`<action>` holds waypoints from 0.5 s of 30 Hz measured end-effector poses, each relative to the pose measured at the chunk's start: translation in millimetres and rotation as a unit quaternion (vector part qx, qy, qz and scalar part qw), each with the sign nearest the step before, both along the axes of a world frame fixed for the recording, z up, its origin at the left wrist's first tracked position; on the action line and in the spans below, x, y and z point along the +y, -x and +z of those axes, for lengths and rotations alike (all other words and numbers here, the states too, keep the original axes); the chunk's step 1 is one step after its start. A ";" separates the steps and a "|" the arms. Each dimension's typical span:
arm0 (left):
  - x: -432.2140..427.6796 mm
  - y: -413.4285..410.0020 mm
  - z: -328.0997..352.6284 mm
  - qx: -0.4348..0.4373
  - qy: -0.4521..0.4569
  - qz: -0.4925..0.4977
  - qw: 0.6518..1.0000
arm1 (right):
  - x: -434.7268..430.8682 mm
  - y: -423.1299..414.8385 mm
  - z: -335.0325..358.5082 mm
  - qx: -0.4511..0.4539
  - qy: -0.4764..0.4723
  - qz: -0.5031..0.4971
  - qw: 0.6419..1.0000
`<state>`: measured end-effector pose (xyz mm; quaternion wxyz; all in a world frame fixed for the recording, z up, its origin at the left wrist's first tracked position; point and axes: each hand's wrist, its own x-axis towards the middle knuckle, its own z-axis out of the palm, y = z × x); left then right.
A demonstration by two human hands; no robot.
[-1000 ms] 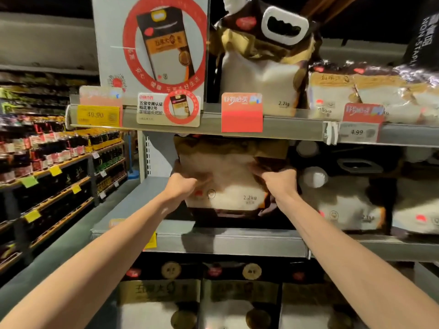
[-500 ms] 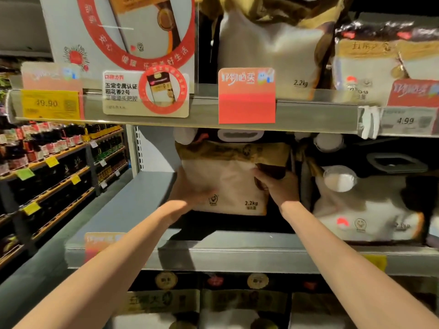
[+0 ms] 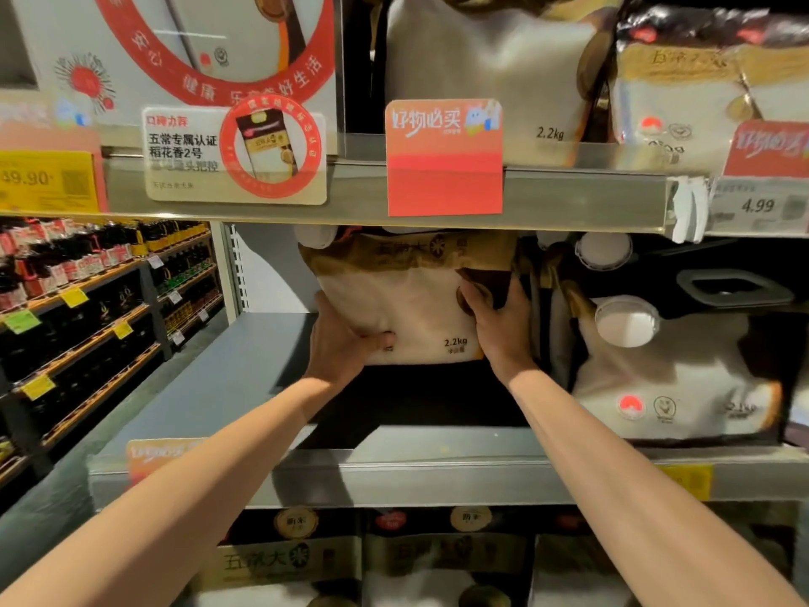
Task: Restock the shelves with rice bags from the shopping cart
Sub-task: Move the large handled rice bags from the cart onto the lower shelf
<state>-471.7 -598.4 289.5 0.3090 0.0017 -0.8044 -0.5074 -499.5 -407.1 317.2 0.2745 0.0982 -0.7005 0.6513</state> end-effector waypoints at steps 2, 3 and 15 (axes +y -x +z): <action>-0.9 18.6 10.9 0.010 0.009 0.000 1.000 | -1.9 18.0 10.9 0.002 0.008 -0.011 1.000; 0.2 26.7 15.4 0.011 0.018 0.004 1.000 | -3.2 25.5 13.9 -0.011 0.013 -0.014 1.000; -4.4 81.5 -19.3 -0.088 0.075 -0.044 0.992 | -5.5 51.5 -19.0 -0.176 -0.031 -0.022 0.984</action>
